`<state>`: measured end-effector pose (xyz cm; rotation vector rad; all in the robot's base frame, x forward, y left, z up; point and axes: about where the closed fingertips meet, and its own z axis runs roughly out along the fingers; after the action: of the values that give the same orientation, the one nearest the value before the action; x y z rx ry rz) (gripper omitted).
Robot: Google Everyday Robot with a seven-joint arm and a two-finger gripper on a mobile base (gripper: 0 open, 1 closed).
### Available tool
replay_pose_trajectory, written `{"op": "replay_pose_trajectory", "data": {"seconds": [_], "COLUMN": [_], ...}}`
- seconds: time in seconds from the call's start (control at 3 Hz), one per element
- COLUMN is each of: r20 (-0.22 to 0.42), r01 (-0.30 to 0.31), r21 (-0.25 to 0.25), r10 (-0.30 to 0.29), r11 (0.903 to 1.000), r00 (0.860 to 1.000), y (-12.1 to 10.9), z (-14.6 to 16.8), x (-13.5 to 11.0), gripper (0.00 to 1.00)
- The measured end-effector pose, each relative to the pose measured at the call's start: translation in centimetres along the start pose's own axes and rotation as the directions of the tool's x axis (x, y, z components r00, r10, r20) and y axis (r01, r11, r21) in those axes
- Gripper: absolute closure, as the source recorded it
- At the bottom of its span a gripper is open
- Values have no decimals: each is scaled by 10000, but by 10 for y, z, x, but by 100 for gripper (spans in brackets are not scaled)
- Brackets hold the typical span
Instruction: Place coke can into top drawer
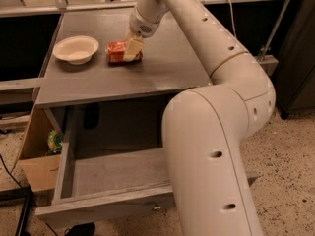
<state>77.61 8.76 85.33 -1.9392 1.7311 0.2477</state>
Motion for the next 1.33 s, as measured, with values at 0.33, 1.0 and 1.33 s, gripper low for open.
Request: {"op": "replay_pose_trajectory", "data": {"seconds": [0.33, 1.0, 1.33], "r20": [0, 5, -45], "r01": [0, 145, 337], "r21": [0, 127, 385], "r10": [0, -145, -336], "r11": [10000, 9998, 9987], "r00": [10000, 9999, 9994], "y": [0, 6, 20], "z": [0, -13, -37], "x": [0, -6, -16], "gripper": [89, 100, 100]}}
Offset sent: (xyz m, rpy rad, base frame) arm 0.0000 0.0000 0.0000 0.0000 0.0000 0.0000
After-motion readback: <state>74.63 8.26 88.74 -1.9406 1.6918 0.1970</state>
